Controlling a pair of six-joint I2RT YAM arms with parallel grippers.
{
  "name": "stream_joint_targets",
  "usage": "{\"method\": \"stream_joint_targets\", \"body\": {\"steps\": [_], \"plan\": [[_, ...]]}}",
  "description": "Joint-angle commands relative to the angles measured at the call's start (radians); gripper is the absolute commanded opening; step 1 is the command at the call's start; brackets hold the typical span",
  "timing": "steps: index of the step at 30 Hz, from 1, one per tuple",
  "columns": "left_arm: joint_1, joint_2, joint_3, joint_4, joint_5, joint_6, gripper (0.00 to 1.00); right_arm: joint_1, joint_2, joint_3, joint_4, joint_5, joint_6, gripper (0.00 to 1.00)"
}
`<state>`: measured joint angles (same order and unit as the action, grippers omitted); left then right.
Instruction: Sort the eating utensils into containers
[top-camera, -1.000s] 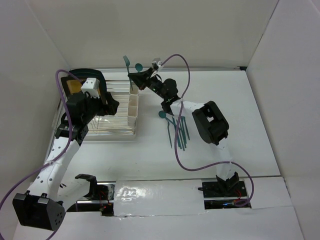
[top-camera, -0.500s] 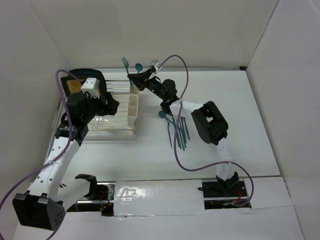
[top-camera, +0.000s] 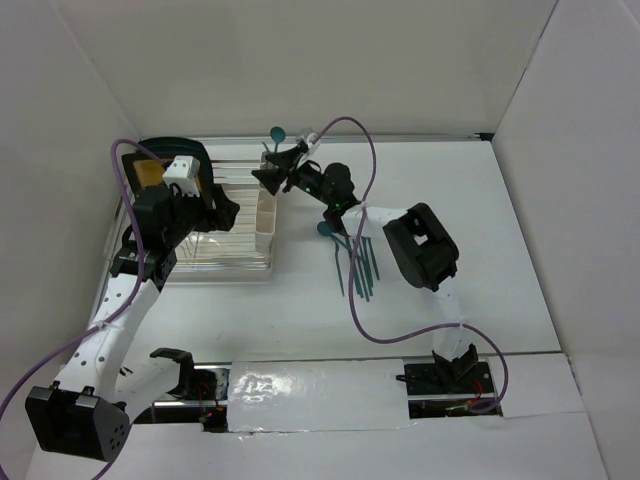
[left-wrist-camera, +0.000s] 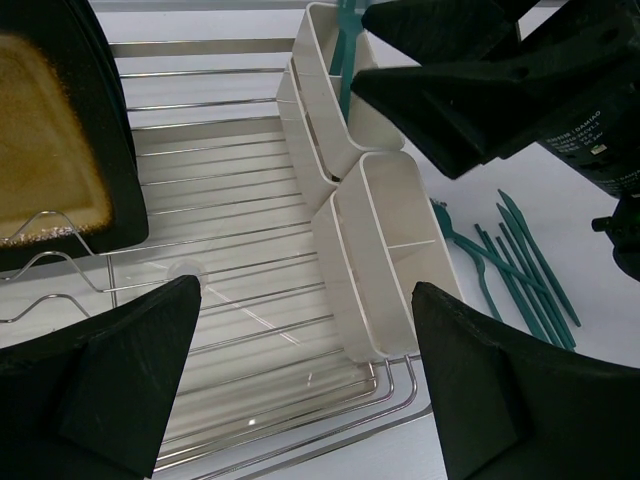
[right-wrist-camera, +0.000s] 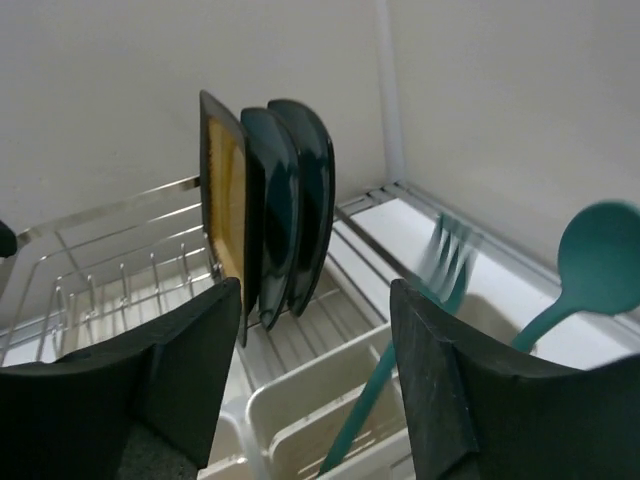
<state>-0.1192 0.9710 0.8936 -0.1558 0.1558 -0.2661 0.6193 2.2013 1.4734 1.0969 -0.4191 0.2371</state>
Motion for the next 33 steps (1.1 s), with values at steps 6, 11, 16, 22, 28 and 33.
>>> {"method": "stream_joint_targets", "body": {"steps": [6,11,16,22,28,33], "plan": [[0.006,-0.045,-0.01,0.048,0.028,-0.007,1.0,-0.021,-0.362,-0.203,-0.146,-0.018,0.004,0.78],[0.004,-0.052,-0.008,0.044,0.044,-0.018,1.0,0.025,-0.671,-0.401,-0.454,0.18,-0.088,0.83],[0.004,-0.071,-0.013,0.048,0.051,-0.022,1.0,0.062,-0.819,-0.591,-0.652,0.425,-0.094,0.84],[0.004,-0.069,-0.018,0.05,0.062,-0.025,1.0,0.046,-0.743,-0.625,-0.854,0.591,-0.036,0.82],[0.006,-0.051,-0.016,0.047,0.044,-0.019,1.0,0.04,-0.609,-0.576,-0.989,0.677,0.082,0.64],[0.006,-0.054,-0.019,0.052,0.041,-0.018,1.0,0.048,-0.603,-0.576,-1.055,0.729,0.13,0.57]]}}
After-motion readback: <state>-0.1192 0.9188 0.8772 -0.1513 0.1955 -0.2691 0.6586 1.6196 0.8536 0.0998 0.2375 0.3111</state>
